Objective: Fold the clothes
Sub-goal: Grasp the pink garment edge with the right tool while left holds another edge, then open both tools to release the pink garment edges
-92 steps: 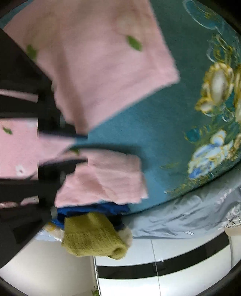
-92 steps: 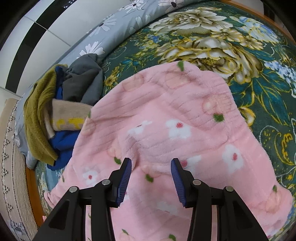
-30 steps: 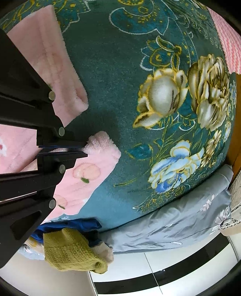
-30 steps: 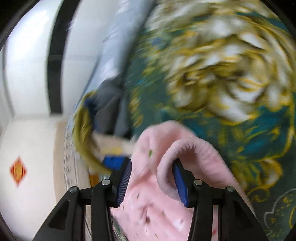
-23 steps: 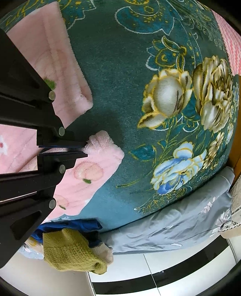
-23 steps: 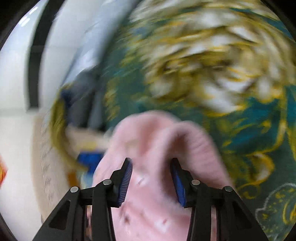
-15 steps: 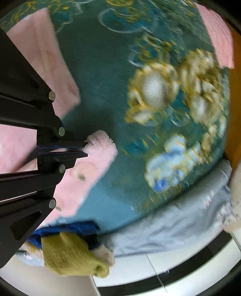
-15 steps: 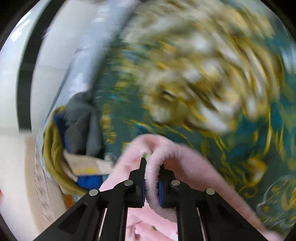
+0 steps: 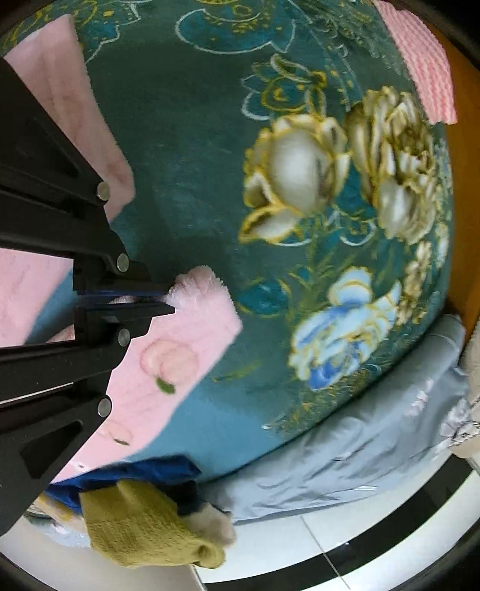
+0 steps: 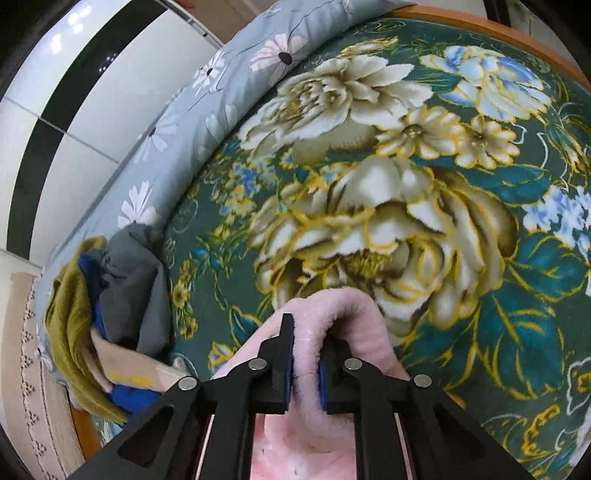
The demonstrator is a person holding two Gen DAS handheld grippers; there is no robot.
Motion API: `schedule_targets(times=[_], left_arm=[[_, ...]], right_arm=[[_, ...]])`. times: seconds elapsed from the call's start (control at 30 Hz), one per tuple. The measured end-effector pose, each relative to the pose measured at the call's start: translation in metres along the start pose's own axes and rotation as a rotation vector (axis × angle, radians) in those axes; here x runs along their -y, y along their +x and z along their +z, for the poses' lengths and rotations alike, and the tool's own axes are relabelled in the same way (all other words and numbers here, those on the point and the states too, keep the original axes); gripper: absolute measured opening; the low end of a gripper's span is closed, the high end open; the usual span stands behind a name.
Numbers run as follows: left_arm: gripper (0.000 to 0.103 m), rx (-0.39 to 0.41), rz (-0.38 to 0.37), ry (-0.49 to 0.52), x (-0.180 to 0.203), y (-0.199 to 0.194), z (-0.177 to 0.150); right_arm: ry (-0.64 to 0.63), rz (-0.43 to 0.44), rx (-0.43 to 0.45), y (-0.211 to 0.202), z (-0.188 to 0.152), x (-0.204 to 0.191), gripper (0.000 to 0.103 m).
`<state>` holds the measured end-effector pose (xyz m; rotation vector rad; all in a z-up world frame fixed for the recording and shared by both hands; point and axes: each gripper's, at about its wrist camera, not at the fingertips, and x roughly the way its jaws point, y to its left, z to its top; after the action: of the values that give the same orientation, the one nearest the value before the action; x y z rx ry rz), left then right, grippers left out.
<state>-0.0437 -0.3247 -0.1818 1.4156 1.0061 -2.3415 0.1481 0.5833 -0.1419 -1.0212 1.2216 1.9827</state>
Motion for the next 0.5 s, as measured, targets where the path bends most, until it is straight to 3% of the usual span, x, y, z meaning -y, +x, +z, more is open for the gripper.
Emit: schedule_targets(times=[0.1,0.17,0.23,0.33,0.5], left_arm=[[0.003,-0.031,-0.021,-0.015,-0.005,-0.003,-0.003],[0.005,-0.049,-0.043,-0.02,-0.007,-0.012,-0.005],[0.01,-0.056,-0.05,-0.008,-0.007,-0.021,-0.008],[0.027,-0.048,-0.083,0.002,-0.014,-0.045,-0.011],[0.034,-0.001,-0.131,-0.039,-0.045,-0.094,-0.015]], right_arm=[[-0.005,0.017,-0.005,-0.011,-0.001,-0.003,0.053],[-0.02,0.007,0.011,-0.023,-0.004,-0.004,0.058],[-0.033,-0.001,0.02,-0.036,-0.008,-0.002,0.061],[-0.023,-0.004,0.033,-0.057,-0.018,0.007,0.063],[0.02,0.015,0.035,-0.089,-0.053,0.037,0.063]])
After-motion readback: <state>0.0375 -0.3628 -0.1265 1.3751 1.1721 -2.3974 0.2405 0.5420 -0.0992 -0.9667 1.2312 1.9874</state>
